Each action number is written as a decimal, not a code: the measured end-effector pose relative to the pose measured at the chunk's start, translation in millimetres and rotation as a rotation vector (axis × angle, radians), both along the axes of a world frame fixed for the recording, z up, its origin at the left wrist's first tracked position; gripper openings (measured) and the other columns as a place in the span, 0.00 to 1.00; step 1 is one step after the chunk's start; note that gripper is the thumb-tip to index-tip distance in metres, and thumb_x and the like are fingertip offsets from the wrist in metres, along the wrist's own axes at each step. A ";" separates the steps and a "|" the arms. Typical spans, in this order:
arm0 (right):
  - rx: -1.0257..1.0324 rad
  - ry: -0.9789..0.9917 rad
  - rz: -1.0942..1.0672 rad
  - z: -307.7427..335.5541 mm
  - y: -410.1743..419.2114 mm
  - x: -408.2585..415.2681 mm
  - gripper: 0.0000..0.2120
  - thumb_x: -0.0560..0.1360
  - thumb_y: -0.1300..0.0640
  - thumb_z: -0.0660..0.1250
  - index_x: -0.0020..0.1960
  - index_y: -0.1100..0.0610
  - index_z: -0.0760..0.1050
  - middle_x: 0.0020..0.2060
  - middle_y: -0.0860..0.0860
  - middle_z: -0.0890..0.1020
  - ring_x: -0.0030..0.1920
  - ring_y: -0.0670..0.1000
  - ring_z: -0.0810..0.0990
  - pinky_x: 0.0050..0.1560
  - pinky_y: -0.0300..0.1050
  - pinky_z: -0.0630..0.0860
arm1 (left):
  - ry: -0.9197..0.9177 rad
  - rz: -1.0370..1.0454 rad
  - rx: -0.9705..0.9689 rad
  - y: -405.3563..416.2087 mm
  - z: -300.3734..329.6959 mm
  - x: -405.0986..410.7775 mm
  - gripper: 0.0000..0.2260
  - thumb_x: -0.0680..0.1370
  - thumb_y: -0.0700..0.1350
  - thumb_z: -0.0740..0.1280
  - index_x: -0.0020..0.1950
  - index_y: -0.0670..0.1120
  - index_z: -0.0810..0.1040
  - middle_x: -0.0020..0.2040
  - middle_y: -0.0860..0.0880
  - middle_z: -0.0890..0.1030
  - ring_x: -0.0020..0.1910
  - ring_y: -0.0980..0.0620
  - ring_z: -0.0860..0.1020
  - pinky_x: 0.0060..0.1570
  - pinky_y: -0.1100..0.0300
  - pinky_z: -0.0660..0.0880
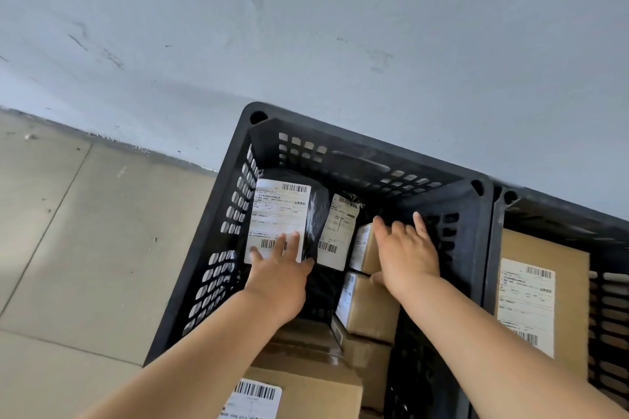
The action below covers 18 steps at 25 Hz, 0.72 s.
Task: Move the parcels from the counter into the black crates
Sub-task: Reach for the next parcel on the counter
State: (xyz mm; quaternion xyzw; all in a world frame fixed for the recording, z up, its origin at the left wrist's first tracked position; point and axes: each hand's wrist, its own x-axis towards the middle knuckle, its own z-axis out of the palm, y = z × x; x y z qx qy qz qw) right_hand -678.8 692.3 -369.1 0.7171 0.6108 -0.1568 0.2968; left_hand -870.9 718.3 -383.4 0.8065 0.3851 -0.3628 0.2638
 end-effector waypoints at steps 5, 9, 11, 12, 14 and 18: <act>-0.115 0.018 -0.028 -3.9 -0.7 -0.5 0.52 0.72 0.45 0.71 0.78 0.57 0.37 0.75 0.63 0.56 0.77 0.58 0.53 0.75 0.51 0.38 | 0.017 -0.015 -0.031 2.5 -5.0 3.4 0.28 0.81 0.44 0.59 0.78 0.55 0.52 0.78 0.42 0.37 0.77 0.40 0.40 0.71 0.33 0.50; -0.177 0.050 -0.090 -4.5 -5.1 -2.1 0.49 0.77 0.49 0.65 0.75 0.56 0.26 0.77 0.62 0.40 0.77 0.57 0.40 0.73 0.50 0.33 | 0.067 -0.070 -0.008 1.1 -7.0 9.6 0.28 0.80 0.45 0.60 0.78 0.55 0.53 0.77 0.39 0.37 0.77 0.37 0.41 0.71 0.34 0.50; -0.181 0.070 -0.122 -4.1 -4.0 -0.5 0.49 0.78 0.49 0.65 0.74 0.55 0.26 0.77 0.61 0.38 0.77 0.57 0.38 0.73 0.50 0.33 | 0.077 -0.101 0.017 2.9 -7.9 11.6 0.28 0.80 0.46 0.60 0.78 0.55 0.54 0.77 0.38 0.38 0.77 0.36 0.43 0.72 0.36 0.51; -0.180 0.078 -0.130 -3.8 -3.7 0.3 0.49 0.78 0.48 0.65 0.74 0.55 0.26 0.77 0.60 0.38 0.77 0.57 0.38 0.73 0.50 0.33 | 0.080 -0.118 0.024 3.6 -8.3 11.9 0.28 0.80 0.46 0.60 0.78 0.55 0.54 0.78 0.38 0.39 0.77 0.36 0.43 0.72 0.37 0.51; -0.173 0.085 -0.135 -3.0 -5.3 0.8 0.48 0.77 0.49 0.65 0.75 0.55 0.27 0.77 0.60 0.39 0.77 0.56 0.39 0.73 0.50 0.33 | 0.083 -0.135 0.017 4.2 -7.9 10.0 0.28 0.80 0.45 0.60 0.78 0.55 0.53 0.78 0.38 0.39 0.77 0.37 0.43 0.73 0.39 0.51; -0.057 0.103 -0.074 11.0 -13.6 -7.8 0.44 0.77 0.60 0.65 0.77 0.59 0.34 0.78 0.60 0.44 0.78 0.56 0.44 0.74 0.49 0.36 | 0.007 -0.085 -0.025 7.0 5.3 -0.9 0.27 0.81 0.46 0.58 0.78 0.55 0.52 0.78 0.40 0.40 0.77 0.41 0.43 0.75 0.43 0.49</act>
